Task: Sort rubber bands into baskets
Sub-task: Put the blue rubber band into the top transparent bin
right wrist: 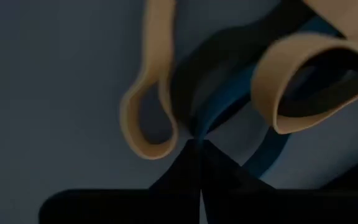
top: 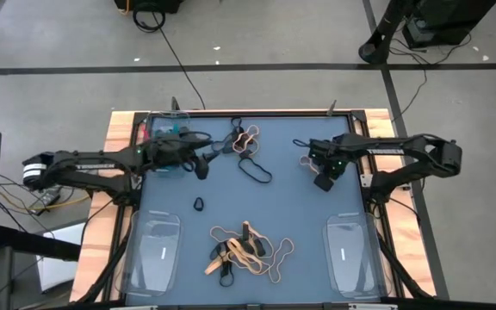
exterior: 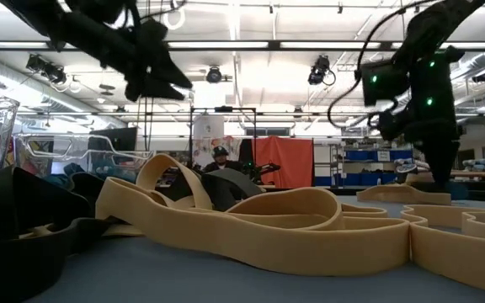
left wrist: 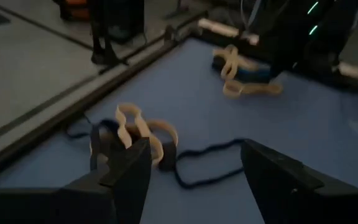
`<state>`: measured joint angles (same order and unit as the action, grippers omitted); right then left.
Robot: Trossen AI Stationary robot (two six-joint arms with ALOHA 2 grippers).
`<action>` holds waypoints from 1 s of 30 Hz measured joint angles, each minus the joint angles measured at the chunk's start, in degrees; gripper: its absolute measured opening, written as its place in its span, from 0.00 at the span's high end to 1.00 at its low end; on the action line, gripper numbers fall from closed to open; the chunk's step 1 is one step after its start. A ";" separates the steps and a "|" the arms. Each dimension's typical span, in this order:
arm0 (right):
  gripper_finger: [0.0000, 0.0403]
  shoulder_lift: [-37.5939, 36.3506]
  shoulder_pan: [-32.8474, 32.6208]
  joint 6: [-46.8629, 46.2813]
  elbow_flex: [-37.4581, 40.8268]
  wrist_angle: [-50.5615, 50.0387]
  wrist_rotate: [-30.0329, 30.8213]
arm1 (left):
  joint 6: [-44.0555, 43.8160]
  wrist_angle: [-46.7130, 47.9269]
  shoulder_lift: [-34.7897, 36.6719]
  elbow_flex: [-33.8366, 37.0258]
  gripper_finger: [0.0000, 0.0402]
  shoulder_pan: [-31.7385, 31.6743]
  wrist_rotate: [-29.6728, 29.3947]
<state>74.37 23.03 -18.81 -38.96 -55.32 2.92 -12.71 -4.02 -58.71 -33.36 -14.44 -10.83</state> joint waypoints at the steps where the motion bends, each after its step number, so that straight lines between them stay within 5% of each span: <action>1: 0.98 -1.32 -0.67 -0.56 0.00 0.04 0.00 | 0.00 -0.95 -1.34 0.01 0.38 -0.01 0.00; 7: 0.99 -10.41 -5.37 -1.11 -0.01 5.52 3.16 | 0.31 -10.60 -9.23 -0.01 0.38 -0.02 0.05; 13: 0.99 -15.47 -11.13 -2.03 -0.02 21.07 7.76 | 0.39 -22.17 -16.54 -0.01 0.38 -0.02 2.96; 19: 0.99 -14.58 -15.59 1.79 -0.02 40.42 6.27 | 3.71 -34.21 -22.33 -0.01 0.38 1.87 8.38; 30: 0.99 -6.66 -17.69 9.79 -0.02 65.15 2.57 | 10.95 -48.52 -29.08 -0.24 0.38 6.85 8.34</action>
<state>67.71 5.33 -9.02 -38.98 9.83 5.48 -1.76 -52.54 -87.79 -33.59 -7.58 -2.49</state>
